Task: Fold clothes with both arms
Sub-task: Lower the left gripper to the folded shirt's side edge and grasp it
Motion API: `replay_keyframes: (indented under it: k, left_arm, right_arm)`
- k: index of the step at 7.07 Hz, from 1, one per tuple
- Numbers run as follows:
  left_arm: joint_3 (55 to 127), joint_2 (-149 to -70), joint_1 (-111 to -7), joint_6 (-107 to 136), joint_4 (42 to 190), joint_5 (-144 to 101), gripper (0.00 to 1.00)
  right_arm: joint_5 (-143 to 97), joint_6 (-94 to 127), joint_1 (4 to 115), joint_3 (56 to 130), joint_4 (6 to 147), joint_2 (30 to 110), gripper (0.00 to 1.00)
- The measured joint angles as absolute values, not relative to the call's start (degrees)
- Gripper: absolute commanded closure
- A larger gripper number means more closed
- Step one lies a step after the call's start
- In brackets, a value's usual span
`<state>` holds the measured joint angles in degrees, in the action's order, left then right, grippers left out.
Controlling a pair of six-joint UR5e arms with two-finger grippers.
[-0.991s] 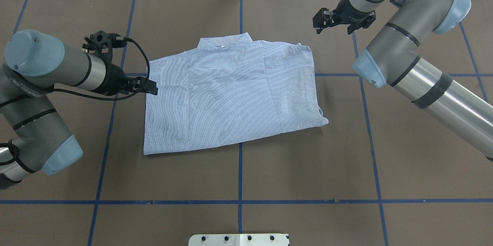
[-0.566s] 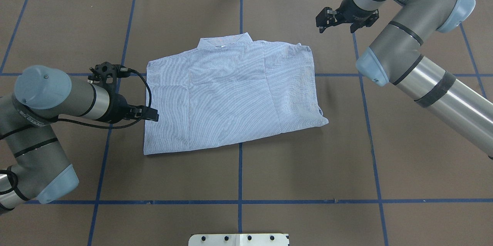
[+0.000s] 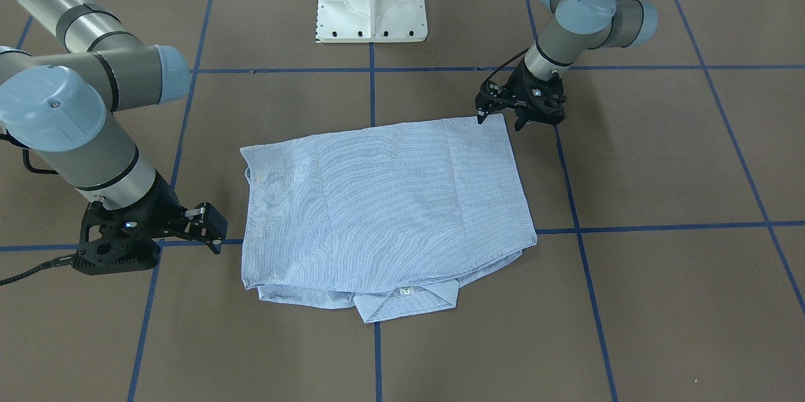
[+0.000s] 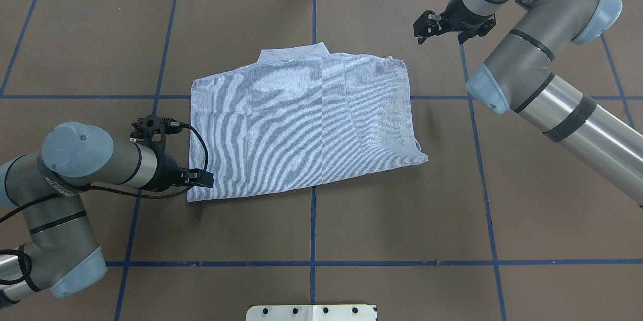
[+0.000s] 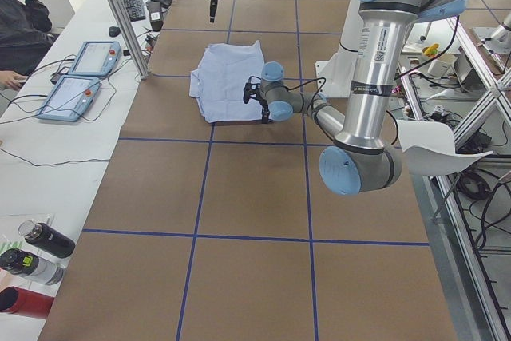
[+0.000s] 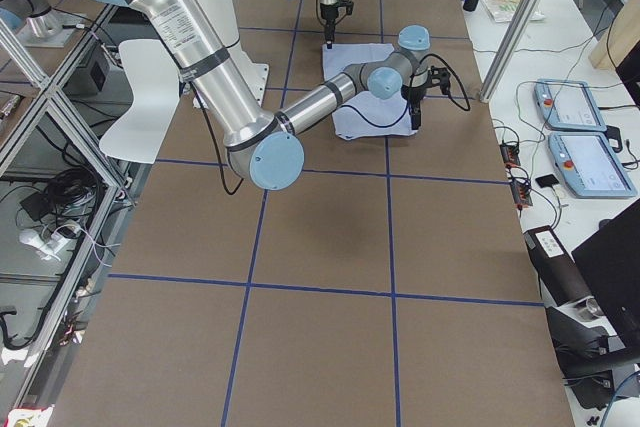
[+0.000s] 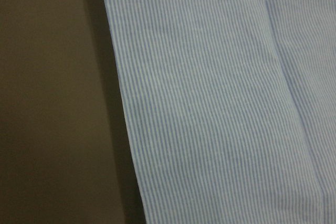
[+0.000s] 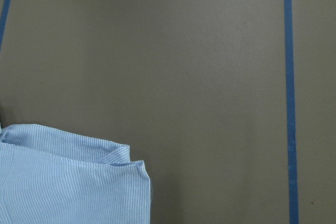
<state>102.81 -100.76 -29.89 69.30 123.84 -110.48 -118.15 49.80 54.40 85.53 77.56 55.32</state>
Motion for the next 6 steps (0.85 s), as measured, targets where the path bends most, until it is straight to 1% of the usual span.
replay_keyframes:
  k: [1, 2, 4, 5, 6]
  left_arm:
    - [102.86, -100.68, -29.32, 70.59, 123.84, -110.31, 0.49]
    - [102.89, -100.66, -29.01, 71.26, 123.84, -110.29, 0.59]
    - [102.98, -100.64, -28.78, 71.59, 123.84, -110.32, 0.60]
    - [103.03, -100.64, -28.76, 71.62, 123.84, -110.36, 0.65]
    - [103.06, -100.60, -28.68, 71.63, 123.84, -110.38, 0.94]
  right_arm:
    - [-118.13, 49.98, 54.40, 85.87, 77.53, 55.33, 0.00]
    - [-118.13, 50.22, 54.40, 86.11, 77.52, 55.33, 0.00]
    - [-118.12, 50.49, 54.40, 86.27, 77.52, 55.37, 0.00]
    - [-118.13, 50.52, 54.38, 86.30, 77.52, 55.37, 0.00]
    - [-118.12, 50.52, 54.36, 86.30, 77.52, 55.37, 0.00]
